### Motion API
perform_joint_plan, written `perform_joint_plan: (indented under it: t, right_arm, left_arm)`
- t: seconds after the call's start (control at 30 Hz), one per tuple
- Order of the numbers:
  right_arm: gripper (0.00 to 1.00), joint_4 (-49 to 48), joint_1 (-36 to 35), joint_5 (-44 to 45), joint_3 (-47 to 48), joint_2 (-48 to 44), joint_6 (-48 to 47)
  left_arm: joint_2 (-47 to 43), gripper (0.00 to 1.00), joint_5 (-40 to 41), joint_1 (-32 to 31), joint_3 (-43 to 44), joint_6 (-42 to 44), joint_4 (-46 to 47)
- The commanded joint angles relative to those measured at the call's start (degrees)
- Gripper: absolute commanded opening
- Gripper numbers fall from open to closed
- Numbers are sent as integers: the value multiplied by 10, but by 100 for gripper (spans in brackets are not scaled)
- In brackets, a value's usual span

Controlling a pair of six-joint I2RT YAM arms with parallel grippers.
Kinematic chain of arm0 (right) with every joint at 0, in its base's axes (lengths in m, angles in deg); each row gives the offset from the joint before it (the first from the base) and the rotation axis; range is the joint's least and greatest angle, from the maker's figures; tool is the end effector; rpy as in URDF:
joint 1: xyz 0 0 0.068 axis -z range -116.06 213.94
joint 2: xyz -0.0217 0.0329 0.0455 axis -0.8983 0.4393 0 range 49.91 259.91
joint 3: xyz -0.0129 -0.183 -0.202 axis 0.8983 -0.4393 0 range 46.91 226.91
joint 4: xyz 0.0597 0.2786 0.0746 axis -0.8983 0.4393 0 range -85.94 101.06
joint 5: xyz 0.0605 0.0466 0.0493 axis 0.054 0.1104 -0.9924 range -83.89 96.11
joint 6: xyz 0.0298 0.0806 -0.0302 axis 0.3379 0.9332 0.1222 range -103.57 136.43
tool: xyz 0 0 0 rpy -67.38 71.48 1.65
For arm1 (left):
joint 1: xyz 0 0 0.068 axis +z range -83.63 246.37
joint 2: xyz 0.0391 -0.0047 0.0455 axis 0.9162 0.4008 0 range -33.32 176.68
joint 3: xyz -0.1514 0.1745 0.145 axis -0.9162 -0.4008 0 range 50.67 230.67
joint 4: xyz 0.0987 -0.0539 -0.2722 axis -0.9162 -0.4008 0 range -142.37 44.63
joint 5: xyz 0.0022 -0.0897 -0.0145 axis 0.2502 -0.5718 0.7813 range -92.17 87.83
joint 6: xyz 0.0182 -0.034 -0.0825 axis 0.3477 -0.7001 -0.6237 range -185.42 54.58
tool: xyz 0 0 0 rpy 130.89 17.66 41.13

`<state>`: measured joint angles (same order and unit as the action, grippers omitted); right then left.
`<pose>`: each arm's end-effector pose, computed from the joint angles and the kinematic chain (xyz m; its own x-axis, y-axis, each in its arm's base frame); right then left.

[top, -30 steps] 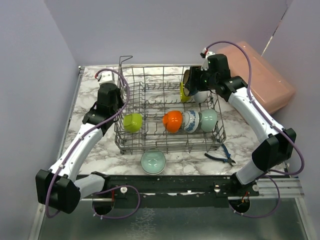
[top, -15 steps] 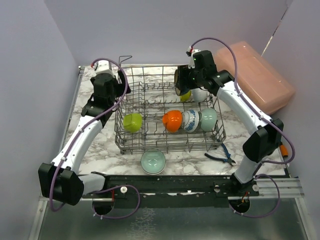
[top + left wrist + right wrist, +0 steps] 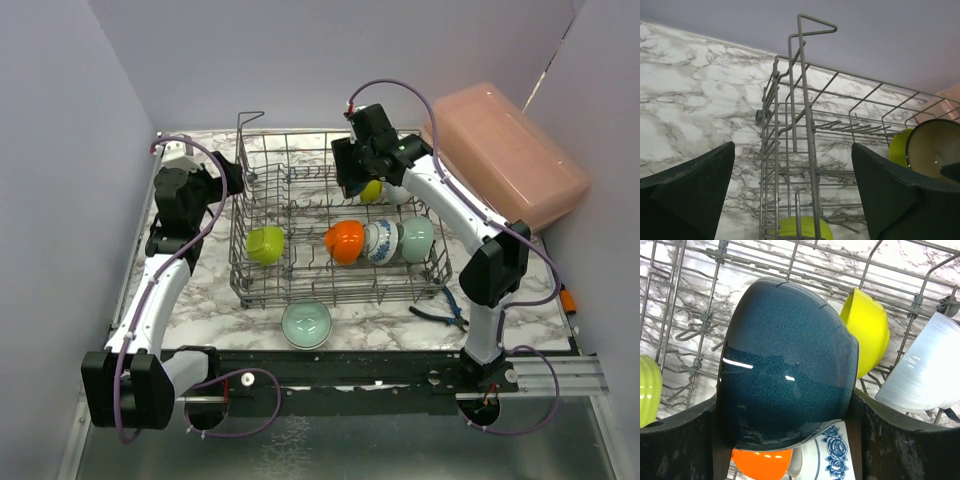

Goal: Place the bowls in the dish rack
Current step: Adjust the dish rack at the center of the board, then place the bowl in the dish rack.

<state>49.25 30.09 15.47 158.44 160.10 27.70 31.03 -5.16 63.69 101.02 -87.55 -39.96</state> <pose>0.4236 0.2681 0.3209 -0.6527 -0.2055 -0.7292 -0.3310 0.9432 0.0304 0.3450 -0.0204 0.3187 -0.1752 -0.3683 -0.9130 0.0348 0.9245 -0.3796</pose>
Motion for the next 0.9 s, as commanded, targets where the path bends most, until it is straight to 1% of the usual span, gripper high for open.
perform_joint_plan:
  t: [0.0,0.4,0.87]
  right_arm:
    - [0,3,-9,29,50,12,-4]
    - [0,58,-15,49,158,98,4]
    - [0,71,-22,59,195,150,30]
  left_arm:
    - [-24,99,-32,2,-14,-4,59]
    - [-29,99,-8,2,-31,2,63]
    - [-35,99,-3,2,-37,4,70]
